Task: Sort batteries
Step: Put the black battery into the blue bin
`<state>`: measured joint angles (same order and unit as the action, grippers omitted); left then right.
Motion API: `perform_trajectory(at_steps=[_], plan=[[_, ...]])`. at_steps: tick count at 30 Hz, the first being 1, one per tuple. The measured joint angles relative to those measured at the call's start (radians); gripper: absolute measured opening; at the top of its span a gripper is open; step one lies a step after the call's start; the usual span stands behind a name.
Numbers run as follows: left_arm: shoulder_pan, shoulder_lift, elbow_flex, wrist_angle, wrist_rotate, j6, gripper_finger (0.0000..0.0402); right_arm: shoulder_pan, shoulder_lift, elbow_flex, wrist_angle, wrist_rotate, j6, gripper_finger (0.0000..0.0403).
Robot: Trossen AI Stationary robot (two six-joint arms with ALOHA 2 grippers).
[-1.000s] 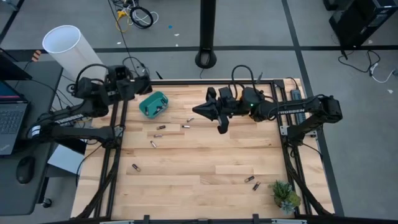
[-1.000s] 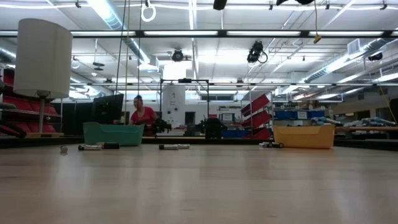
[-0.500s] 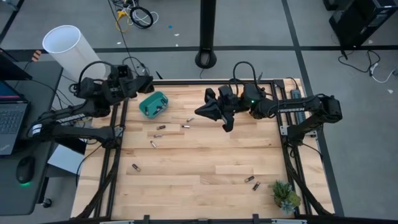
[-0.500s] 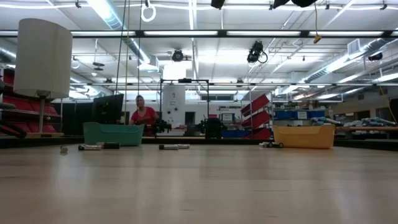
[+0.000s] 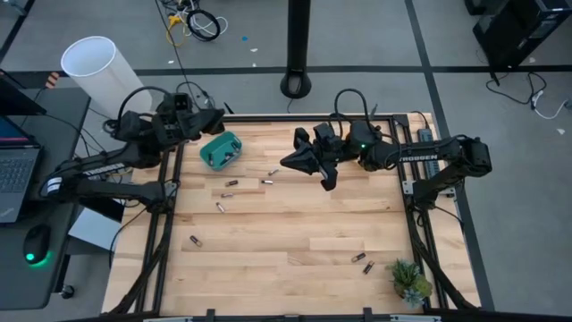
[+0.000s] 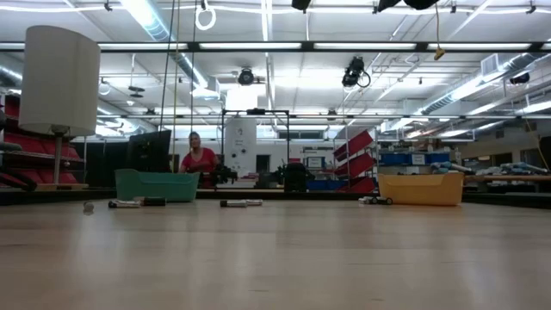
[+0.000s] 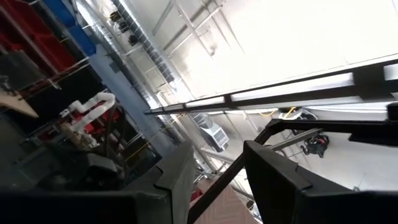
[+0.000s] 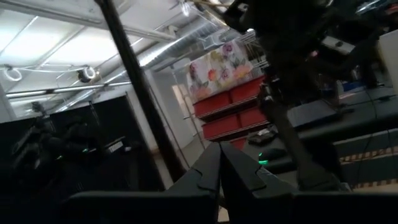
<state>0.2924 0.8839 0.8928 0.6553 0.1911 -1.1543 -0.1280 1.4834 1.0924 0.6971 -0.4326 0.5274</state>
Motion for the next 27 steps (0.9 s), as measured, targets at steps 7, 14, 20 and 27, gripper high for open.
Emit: perform_trajectory(at_steps=[7, 14, 20, 27], plan=[[0.000, 0.021, -0.001, -0.354, -0.122, 0.097, 0.0152, 0.018, 0.005, 0.115, -0.267, 0.271, -0.186, 0.0018], [0.000, 0.074, -0.001, -0.366, -0.174, 0.157, 0.0152, -0.057, 0.047, 0.275, -0.439, 0.292, -0.255, 0.0018], [0.000, 0.092, -0.001, -0.332, -0.107, 0.159, 0.0152, -0.106, 0.108, 0.381, -0.585, 0.227, -0.260, 0.0018], [-0.098, 0.058, 0.085, -0.726, -0.288, 0.314, 0.0150, -0.097, 0.054, 0.431, -0.931, 0.225, -0.387, 0.0018]])
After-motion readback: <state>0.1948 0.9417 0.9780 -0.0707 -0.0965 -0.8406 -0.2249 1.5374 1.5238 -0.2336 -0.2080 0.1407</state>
